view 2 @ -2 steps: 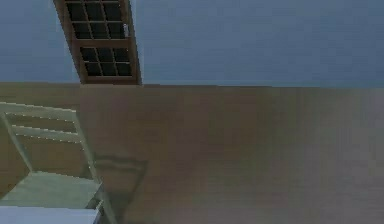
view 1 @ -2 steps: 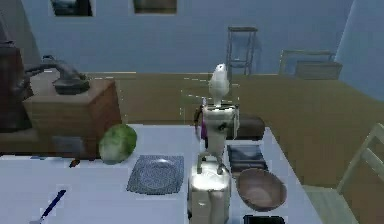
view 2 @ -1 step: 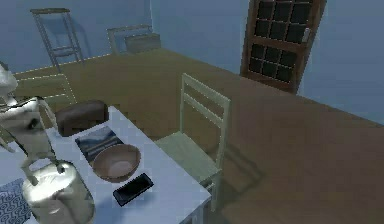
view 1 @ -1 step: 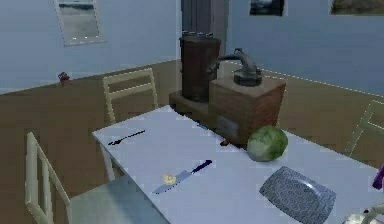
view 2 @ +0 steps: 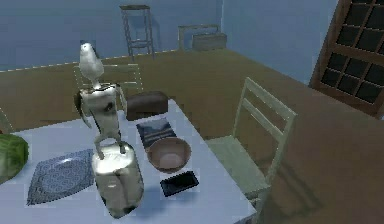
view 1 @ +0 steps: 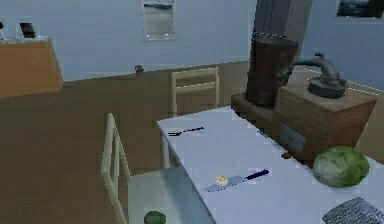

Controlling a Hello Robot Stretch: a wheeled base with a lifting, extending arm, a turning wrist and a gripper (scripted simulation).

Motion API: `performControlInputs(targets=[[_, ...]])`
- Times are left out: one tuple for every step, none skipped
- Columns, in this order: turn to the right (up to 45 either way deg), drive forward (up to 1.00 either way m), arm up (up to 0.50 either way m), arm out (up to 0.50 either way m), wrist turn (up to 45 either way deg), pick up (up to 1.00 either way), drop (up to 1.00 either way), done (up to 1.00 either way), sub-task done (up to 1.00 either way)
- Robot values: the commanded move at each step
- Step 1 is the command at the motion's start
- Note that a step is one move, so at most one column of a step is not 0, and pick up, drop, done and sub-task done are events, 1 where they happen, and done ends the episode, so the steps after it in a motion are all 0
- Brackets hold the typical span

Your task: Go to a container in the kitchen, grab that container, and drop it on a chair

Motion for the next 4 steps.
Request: performControlInputs(targets=[[0.0,0.0,0.5,0.0,0.0,0.0,0.0,0.0,0.0],[0.0,0.0,0.38,0.0,0.0,0.0,0.0,0.0,0.0],[0.0,0.0,0.0,0.26,0.0,0.0,0.0,0.0,0.0],[0.0,0.0,0.0,0.0,45.0,0.0,0.0,0.0,0.0]])
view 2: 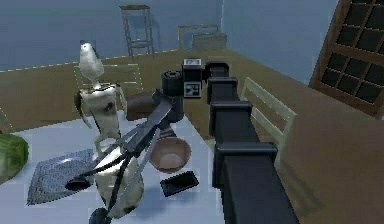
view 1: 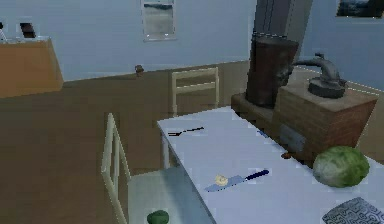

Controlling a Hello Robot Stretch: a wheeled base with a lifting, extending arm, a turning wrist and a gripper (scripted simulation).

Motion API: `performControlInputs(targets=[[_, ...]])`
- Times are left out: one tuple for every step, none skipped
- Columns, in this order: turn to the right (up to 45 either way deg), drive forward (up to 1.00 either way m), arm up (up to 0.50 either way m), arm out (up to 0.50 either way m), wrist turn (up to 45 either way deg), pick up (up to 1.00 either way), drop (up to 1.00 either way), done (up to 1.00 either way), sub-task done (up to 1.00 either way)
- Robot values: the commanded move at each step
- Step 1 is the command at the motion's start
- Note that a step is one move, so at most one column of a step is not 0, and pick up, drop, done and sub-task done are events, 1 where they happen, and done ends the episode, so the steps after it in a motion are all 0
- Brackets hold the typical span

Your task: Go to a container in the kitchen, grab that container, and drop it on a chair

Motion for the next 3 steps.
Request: performControlInputs(targets=[[0.0,0.0,0.0,0.0,45.0,0.0,0.0,0.0,0.0],[0.0,0.0,0.0,0.0,45.0,0.0,0.0,0.0,0.0],[0.0,0.0,0.0,0.0,27.0,0.0,0.0,0.0,0.0]])
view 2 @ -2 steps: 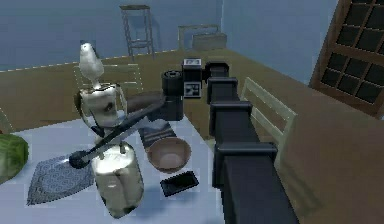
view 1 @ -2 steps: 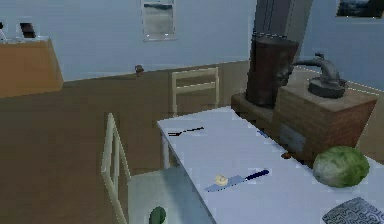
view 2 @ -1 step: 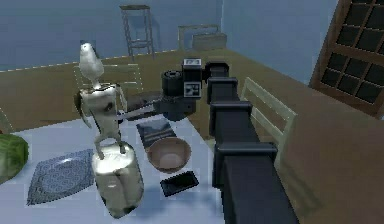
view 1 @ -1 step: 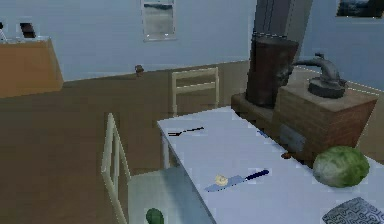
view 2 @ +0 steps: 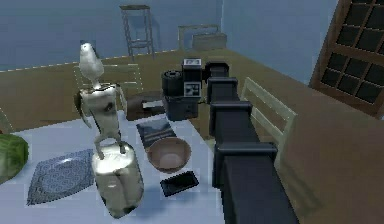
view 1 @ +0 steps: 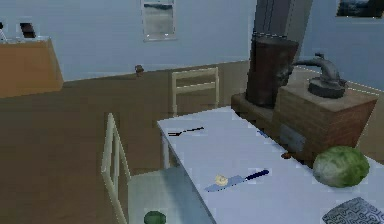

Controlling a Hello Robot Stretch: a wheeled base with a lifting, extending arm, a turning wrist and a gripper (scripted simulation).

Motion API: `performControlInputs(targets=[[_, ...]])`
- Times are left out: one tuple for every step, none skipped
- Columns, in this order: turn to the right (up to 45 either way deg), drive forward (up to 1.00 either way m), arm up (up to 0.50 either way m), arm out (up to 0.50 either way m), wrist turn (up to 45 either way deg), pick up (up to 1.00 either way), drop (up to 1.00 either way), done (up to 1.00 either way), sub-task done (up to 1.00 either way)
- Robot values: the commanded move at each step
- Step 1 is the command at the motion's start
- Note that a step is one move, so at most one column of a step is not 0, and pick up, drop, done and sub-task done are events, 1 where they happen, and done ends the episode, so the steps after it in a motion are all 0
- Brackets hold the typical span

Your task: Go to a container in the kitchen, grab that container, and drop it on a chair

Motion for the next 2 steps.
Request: performControlInputs(targets=[[0.0,0.0,-0.28,0.0,0.0,0.0,0.0,0.0,0.0],[0.0,0.0,0.0,0.0,0.0,1.0,0.0,0.0,0.0]])
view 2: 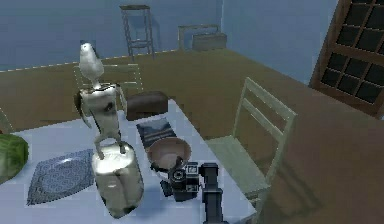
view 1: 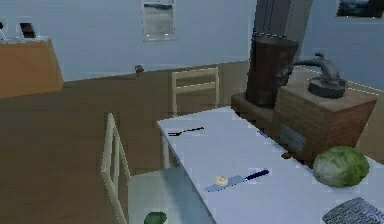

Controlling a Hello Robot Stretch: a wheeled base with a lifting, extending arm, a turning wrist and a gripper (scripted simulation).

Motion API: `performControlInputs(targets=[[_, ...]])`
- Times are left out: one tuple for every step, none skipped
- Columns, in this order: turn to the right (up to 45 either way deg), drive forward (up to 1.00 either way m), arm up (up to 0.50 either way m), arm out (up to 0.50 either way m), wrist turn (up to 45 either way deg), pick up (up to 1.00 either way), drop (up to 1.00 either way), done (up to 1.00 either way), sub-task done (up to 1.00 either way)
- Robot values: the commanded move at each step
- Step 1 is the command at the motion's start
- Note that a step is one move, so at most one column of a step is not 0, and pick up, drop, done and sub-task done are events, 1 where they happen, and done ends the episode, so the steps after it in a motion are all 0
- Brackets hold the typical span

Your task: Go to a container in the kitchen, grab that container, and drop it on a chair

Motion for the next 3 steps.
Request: performControlInputs(targets=[[0.0,0.0,0.1,0.0,0.0,0.0,0.0,0.0,0.0],[0.0,0.0,0.18,0.0,0.0,0.0,0.0,0.0,0.0],[0.0,0.0,0.0,0.0,-45.0,0.0,0.0,0.0,0.0]])
